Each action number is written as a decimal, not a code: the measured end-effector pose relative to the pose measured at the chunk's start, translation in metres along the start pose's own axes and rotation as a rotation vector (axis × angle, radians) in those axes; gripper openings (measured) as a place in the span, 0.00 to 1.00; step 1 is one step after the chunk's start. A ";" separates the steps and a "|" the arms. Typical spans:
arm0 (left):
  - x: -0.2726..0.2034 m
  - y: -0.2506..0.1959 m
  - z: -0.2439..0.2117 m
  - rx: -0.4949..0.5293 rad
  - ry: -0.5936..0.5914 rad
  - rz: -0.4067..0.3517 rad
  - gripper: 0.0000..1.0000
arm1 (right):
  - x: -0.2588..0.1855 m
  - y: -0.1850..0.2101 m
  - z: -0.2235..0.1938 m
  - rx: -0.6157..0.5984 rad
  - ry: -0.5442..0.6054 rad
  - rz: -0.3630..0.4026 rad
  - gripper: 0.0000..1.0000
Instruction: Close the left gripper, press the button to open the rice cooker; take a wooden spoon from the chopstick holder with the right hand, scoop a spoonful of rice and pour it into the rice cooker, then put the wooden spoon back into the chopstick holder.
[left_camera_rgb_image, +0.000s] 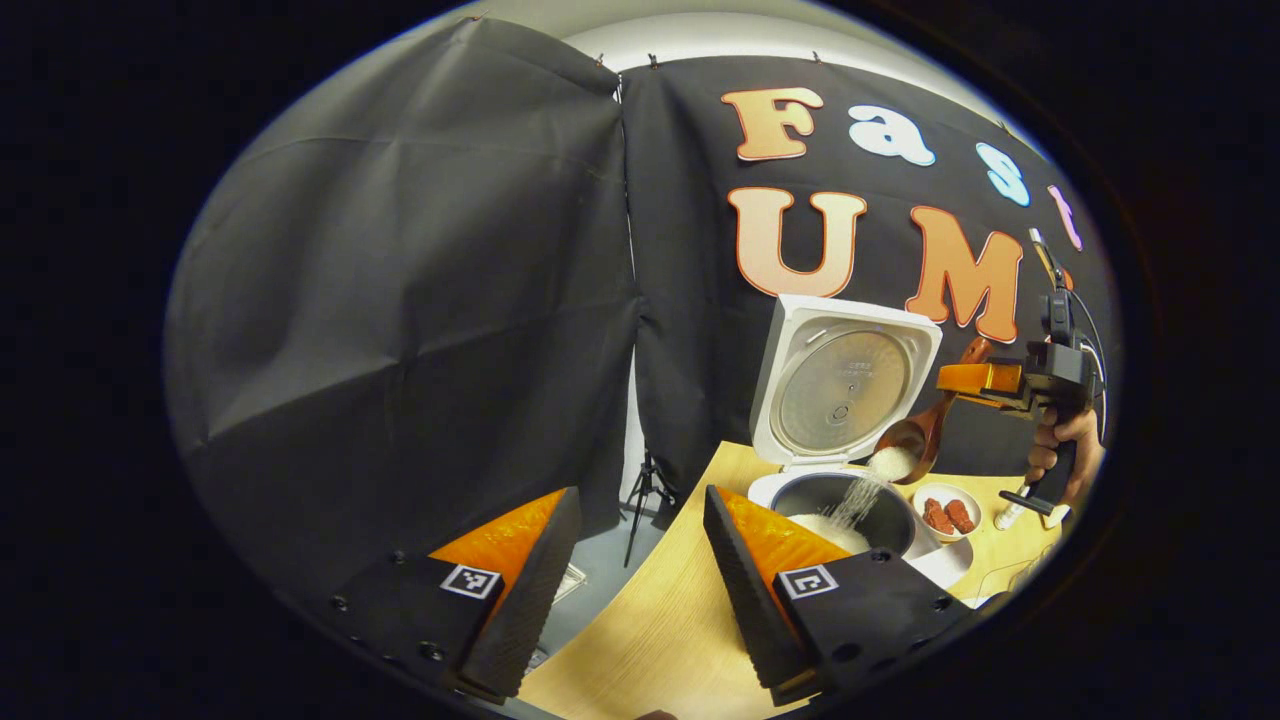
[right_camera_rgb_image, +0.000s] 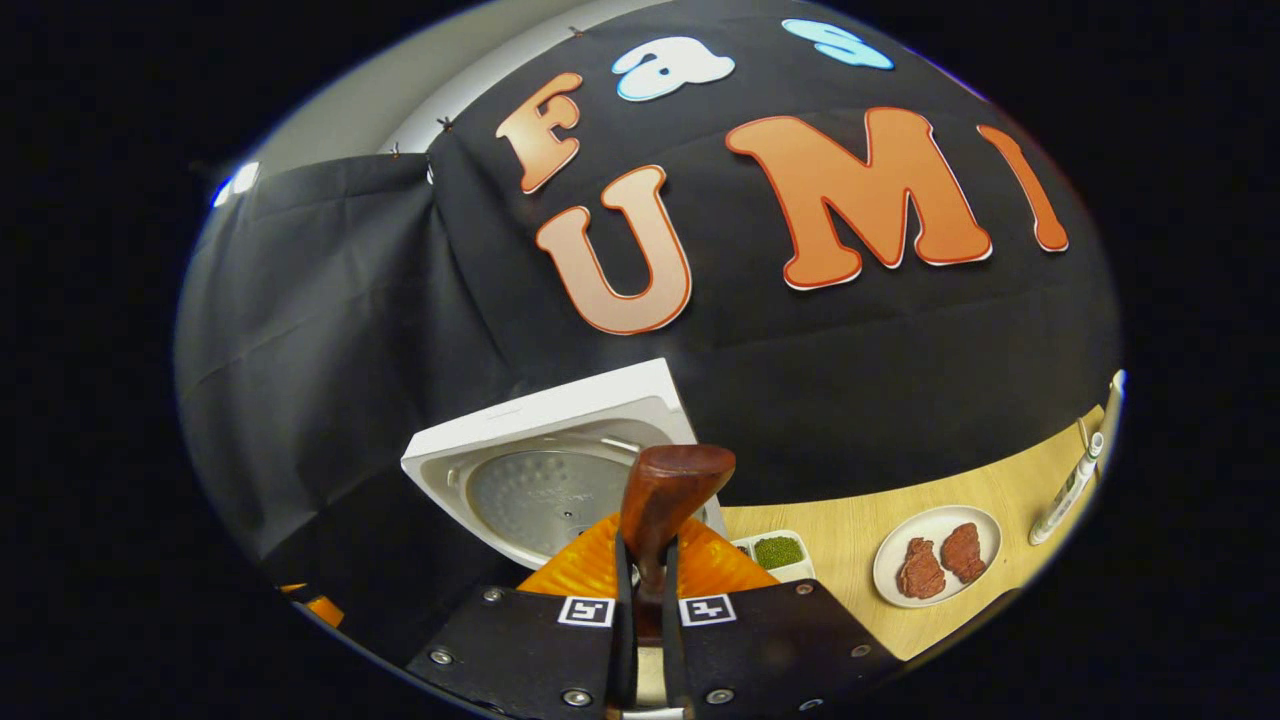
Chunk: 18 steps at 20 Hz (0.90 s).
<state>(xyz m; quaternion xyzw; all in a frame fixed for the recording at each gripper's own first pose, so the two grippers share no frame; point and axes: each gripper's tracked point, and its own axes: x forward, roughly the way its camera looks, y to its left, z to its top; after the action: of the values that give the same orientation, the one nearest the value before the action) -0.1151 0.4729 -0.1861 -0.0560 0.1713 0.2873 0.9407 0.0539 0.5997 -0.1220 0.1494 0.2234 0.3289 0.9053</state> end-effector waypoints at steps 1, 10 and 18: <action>0.000 0.002 0.000 -0.001 -0.001 0.003 0.87 | -0.001 0.003 0.002 -0.021 -0.006 0.004 0.10; -0.002 0.006 -0.004 -0.006 0.005 0.016 0.87 | -0.004 0.031 0.006 -0.221 -0.029 0.044 0.10; -0.005 0.008 -0.004 -0.007 0.003 0.022 0.87 | -0.017 0.061 0.010 -0.473 -0.083 0.085 0.09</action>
<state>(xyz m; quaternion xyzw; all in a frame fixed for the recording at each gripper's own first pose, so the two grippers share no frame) -0.1250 0.4759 -0.1883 -0.0580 0.1722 0.2984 0.9370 0.0153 0.6322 -0.0827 -0.0439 0.0961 0.4034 0.9089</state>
